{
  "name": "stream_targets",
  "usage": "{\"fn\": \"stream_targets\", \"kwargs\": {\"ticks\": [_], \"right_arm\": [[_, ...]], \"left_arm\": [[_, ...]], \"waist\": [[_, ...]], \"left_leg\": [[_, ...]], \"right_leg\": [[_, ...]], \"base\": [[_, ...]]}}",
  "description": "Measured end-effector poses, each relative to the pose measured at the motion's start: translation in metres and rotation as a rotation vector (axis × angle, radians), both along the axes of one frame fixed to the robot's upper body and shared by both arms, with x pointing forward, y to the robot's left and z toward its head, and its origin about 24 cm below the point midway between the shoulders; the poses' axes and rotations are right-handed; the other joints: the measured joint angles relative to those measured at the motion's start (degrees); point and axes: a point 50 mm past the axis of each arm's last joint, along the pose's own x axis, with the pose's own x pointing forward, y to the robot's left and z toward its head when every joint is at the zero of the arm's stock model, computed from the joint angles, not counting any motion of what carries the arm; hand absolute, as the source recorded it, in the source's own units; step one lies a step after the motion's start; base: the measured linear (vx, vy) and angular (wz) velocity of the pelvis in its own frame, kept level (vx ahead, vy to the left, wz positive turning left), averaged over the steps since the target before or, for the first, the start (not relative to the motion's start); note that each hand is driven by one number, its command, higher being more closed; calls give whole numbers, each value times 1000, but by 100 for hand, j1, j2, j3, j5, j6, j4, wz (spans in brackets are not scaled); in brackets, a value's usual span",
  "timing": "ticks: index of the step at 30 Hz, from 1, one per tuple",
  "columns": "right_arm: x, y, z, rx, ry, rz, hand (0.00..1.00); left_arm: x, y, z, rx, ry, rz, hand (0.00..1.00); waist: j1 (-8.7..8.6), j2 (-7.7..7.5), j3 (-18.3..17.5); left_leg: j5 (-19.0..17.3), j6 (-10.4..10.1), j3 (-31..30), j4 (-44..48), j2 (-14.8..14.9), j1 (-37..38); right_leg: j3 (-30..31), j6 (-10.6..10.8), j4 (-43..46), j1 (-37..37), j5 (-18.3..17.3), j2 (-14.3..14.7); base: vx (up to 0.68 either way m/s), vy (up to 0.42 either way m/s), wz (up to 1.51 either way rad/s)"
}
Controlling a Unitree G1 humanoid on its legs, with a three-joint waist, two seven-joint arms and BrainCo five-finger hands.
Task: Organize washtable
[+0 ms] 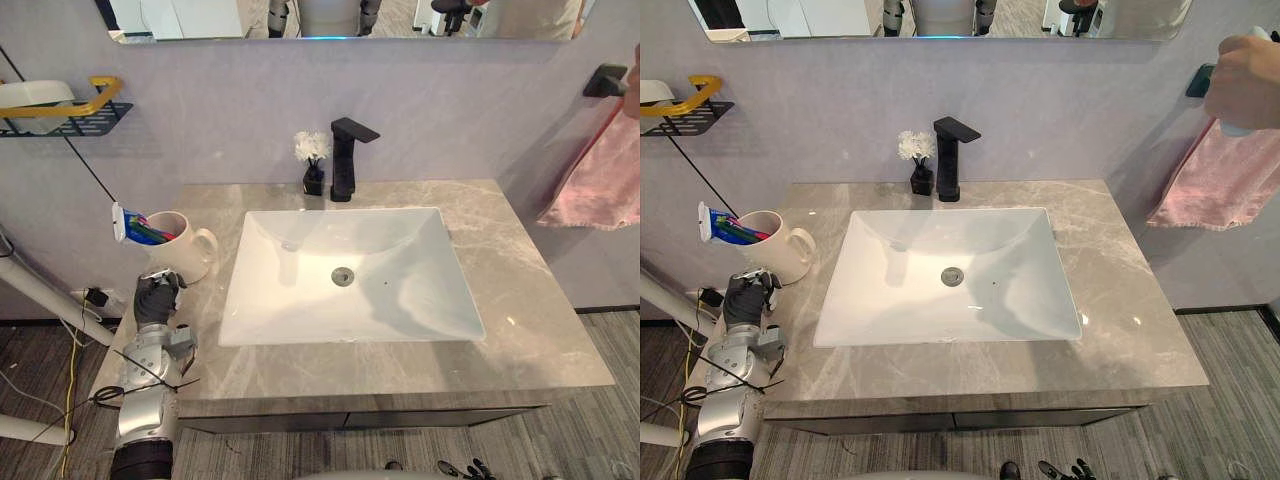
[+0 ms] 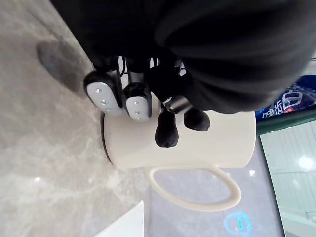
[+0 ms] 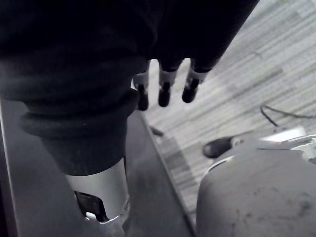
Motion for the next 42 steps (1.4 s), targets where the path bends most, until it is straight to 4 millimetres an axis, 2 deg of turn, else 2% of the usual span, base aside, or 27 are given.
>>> {"fn": "stream_targets", "kwargs": {"ticks": [12,16,21,27,36,38,40,42], "right_arm": [[0,-2,1,-6,-3,-9,0],[0,-2,1,-6,-3,-10,0],[0,-2,1,-7,-2,-11,0],[0,-3,1,-10,-2,-12,0],[-2,-6,1,-15,-1,-31,0],[-2,-6,1,-15,-2,-31,0],[-2,-6,1,-13,-1,-31,0],[-2,-4,0,-4,4,-30,0]], "left_arm": [[14,7,13,51,-15,-7,100],[24,8,18,72,-18,-13,100],[34,5,31,106,-50,-43,100],[45,2,47,121,-100,-47,100],[46,3,46,117,-94,-39,100],[46,-2,44,109,-98,-52,100],[45,-16,47,103,-126,-95,100],[40,-41,56,91,-198,-175,100]], "waist": [[-6,11,145],[-38,3,154],[-142,-5,161],[-153,6,186],[-251,28,200],[-253,40,208],[-217,57,219],[-146,96,247]], "left_leg": [[-7,5,131,68,2,-121],[-7,5,142,69,2,-120],[-13,14,169,85,2,-123],[-13,15,274,155,19,-248],[-21,27,260,206,13,-241],[-21,28,186,228,12,-241],[-20,29,108,240,7,-242],[-19,31,-35,251,-12,-230]], "right_leg": [[140,-19,41,-184,50,14],[149,-20,41,-187,56,9],[172,-29,43,-202,77,6],[287,-67,57,-373,146,24],[277,-66,83,-347,154,1],[199,-66,81,-298,152,-7],[118,-63,80,-247,146,-15],[3,-53,79,-155,120,-42]], "base": [[-10,-5,-6],[2,-1,-1],[-9,-2,-2],[-33,-11,-10],[-11,-4,0],[-13,-9,17],[-11,-8,18],[-11,-4,26]]}}
